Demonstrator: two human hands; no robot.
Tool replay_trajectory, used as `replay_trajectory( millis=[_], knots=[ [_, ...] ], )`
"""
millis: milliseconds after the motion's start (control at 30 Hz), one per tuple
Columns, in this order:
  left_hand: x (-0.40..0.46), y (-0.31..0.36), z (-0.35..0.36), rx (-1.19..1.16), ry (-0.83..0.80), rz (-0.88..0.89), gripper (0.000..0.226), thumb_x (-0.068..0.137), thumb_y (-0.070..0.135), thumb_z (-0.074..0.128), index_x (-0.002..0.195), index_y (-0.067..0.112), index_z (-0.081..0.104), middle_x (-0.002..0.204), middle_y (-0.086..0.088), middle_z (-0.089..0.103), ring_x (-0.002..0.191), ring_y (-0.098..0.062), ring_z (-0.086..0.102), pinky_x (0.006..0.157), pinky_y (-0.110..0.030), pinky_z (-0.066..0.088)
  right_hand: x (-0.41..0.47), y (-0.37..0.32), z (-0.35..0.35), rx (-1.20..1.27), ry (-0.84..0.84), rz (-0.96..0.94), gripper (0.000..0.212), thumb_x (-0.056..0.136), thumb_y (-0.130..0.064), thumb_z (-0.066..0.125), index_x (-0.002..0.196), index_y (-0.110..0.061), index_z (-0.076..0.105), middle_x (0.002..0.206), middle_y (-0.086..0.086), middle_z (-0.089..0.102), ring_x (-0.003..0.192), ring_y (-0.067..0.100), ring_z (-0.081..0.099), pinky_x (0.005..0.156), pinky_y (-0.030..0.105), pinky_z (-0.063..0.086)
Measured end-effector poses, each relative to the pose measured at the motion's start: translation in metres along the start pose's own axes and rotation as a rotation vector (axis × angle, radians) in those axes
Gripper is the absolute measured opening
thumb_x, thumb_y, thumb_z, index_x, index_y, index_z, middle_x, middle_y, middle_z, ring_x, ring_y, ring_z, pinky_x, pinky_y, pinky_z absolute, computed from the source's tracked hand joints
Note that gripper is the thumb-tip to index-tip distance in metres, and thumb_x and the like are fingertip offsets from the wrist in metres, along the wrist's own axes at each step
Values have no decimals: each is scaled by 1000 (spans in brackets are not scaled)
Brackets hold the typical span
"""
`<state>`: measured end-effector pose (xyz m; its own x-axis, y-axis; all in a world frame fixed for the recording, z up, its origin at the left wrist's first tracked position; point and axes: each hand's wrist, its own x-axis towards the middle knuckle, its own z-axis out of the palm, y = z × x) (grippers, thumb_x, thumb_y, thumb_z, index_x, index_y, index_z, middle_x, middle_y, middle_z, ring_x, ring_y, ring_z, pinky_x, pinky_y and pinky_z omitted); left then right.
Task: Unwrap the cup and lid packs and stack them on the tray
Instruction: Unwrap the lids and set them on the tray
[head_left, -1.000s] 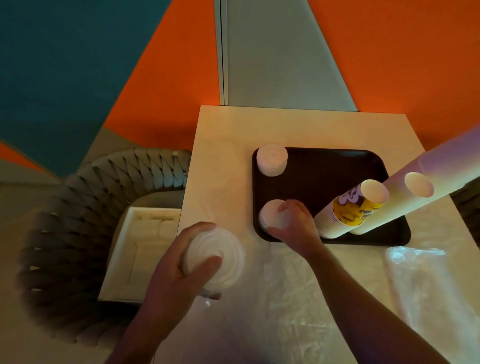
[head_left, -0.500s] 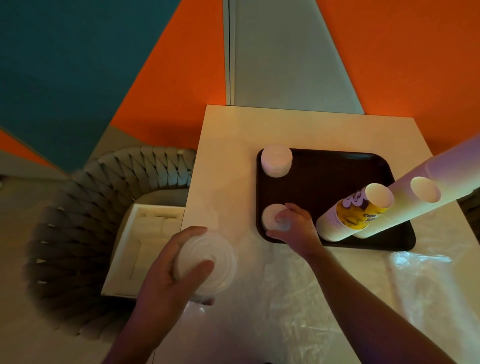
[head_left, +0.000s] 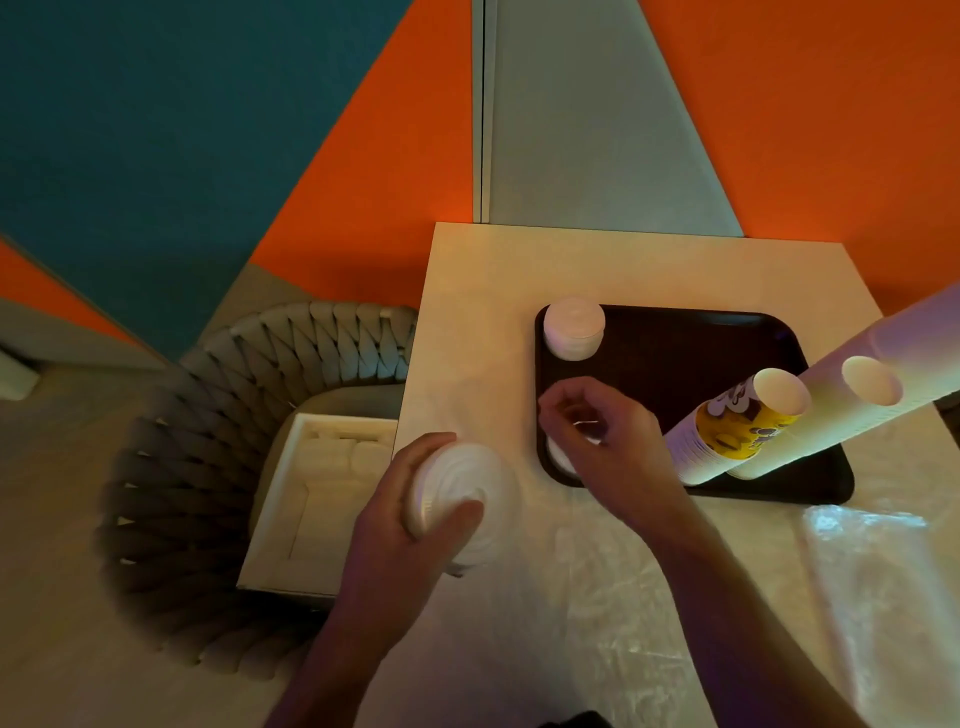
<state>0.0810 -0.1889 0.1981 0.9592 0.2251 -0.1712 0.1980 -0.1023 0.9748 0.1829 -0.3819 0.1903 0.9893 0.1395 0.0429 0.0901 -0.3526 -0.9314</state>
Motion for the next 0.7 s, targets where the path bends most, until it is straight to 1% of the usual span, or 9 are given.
replay_trajectory(
  millis=[67, 133, 167, 267, 333, 467, 533, 633, 700],
  knots=[
    [0, 2, 1, 40, -4, 56, 51, 73, 33, 74, 120, 46, 59, 118, 31, 61, 107, 5, 58, 66, -22, 58, -13, -25, 3, 25, -107, -76, 17, 89, -6, 73, 97, -22, 74, 92, -11, 72, 83, 11, 69, 75, 21, 55],
    [1, 6, 0, 95, -14, 118, 50, 74, 31, 72, 120, 45, 58, 119, 30, 61, 110, 5, 58, 76, -10, 51, -22, -38, 4, -37, -177, -135, 23, 88, -9, 76, 102, -26, 73, 98, -14, 71, 88, 12, 69, 76, 24, 56],
    [2, 8, 0, 127, -22, 146, 50, 75, 31, 72, 120, 46, 57, 119, 29, 62, 111, 4, 59, 79, -8, 49, -24, -41, 3, -81, -211, -158, 25, 88, -11, 76, 106, -28, 73, 102, -16, 69, 91, 13, 68, 77, 24, 56],
    [3, 11, -1, 200, -46, 212, 48, 79, 31, 71, 121, 49, 55, 119, 28, 62, 111, 2, 61, 82, -9, 49, -27, -47, 4, -174, -305, -195, 32, 87, -16, 78, 115, -28, 71, 110, -18, 64, 97, 10, 65, 78, 21, 55],
    [3, 12, -2, 216, -52, 234, 47, 79, 31, 70, 121, 47, 55, 118, 27, 63, 110, 0, 62, 83, -11, 49, -27, -50, 4, -145, -327, -168, 34, 85, -15, 80, 115, -26, 71, 109, -18, 64, 97, 9, 65, 77, 18, 54],
    [2, 11, -4, 224, -93, 238, 48, 80, 33, 70, 125, 40, 56, 117, 21, 64, 109, -4, 63, 83, -20, 54, -26, -54, 1, -128, -349, -107, 33, 80, -14, 85, 109, -24, 72, 103, -17, 66, 98, 7, 66, 77, 21, 57],
    [2, 9, -4, 225, -105, 228, 49, 80, 37, 70, 126, 40, 56, 117, 21, 64, 108, -3, 64, 81, -20, 55, -26, -56, 0, -118, -355, -77, 32, 79, -14, 85, 104, -26, 70, 99, -19, 67, 98, 5, 66, 75, 20, 56],
    [3, 10, -6, 194, -138, 222, 51, 77, 49, 67, 126, 46, 54, 119, 21, 61, 109, -3, 63, 77, -16, 54, -26, -57, -2, -69, -360, -22, 30, 78, -13, 86, 95, -29, 66, 96, -19, 68, 95, 4, 67, 73, 20, 56],
    [4, 12, -8, 172, -184, 227, 52, 78, 51, 66, 128, 53, 51, 121, 21, 60, 110, -6, 62, 75, -19, 56, -24, -57, -5, -63, -371, -5, 31, 78, -15, 86, 92, -31, 64, 97, -18, 68, 94, 4, 67, 73, 23, 57]
  ],
)
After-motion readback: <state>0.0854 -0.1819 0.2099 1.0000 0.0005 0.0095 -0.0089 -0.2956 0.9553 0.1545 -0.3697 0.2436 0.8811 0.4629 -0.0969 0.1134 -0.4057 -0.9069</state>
